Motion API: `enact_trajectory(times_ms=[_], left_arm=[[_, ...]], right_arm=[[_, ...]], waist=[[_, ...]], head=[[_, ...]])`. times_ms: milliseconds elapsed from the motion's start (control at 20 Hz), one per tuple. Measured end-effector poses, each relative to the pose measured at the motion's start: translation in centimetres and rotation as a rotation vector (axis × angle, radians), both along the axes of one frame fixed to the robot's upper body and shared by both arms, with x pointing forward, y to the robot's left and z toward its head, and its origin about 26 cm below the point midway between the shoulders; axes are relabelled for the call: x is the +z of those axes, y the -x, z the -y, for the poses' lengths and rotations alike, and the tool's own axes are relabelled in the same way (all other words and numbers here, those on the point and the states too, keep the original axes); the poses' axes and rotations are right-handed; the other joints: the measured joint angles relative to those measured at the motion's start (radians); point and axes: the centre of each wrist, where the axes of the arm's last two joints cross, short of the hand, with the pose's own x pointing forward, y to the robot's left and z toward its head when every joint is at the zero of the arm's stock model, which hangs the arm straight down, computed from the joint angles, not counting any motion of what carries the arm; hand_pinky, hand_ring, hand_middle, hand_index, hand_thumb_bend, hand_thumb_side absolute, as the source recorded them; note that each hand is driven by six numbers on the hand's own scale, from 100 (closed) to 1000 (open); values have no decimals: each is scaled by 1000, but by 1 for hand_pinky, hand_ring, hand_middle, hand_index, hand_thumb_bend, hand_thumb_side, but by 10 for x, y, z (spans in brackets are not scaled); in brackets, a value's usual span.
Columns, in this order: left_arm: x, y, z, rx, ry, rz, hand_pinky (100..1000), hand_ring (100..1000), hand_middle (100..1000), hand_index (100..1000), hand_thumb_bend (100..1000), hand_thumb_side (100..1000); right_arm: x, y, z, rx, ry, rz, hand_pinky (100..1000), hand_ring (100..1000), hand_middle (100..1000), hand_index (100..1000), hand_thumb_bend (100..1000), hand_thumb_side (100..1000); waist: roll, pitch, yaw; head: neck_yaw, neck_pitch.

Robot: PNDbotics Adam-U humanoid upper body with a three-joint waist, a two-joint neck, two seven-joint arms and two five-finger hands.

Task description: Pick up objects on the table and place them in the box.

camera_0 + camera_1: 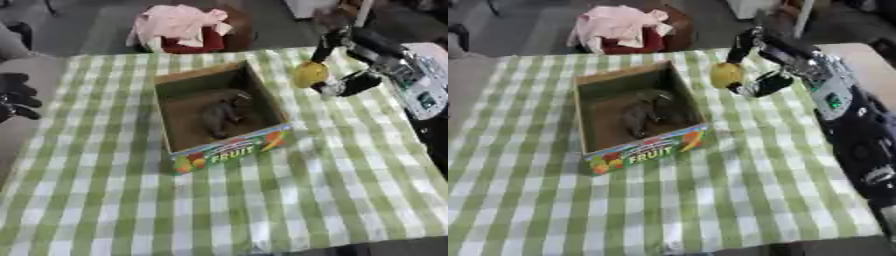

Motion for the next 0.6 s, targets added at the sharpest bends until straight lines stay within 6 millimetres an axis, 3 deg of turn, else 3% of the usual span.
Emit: enact_trajectory(times_ms=[200, 450, 600], left_arm=[[-1, 0, 6, -20, 20, -4, 560, 603, 583, 755, 100, 817], [0, -1, 13, -51, 38, 0, 560, 603, 583, 755, 100, 817], [1, -1, 16, -63, 43, 2, 561, 602, 581, 754, 100, 817]], right_arm=[[3, -13, -27, 39, 6, -33, 599, 564, 518, 627, 355, 171], [-16, -26, -53, 34, 37, -106, 601, 573, 530, 644, 369, 207], [-27, -30, -64, 15, 61, -129, 607, 590, 559, 690, 441, 279]], waist=[[3, -1, 23], [11, 5, 60], [13, 7, 75]], head=[[-11, 0], [-31, 0], [-39, 0]])
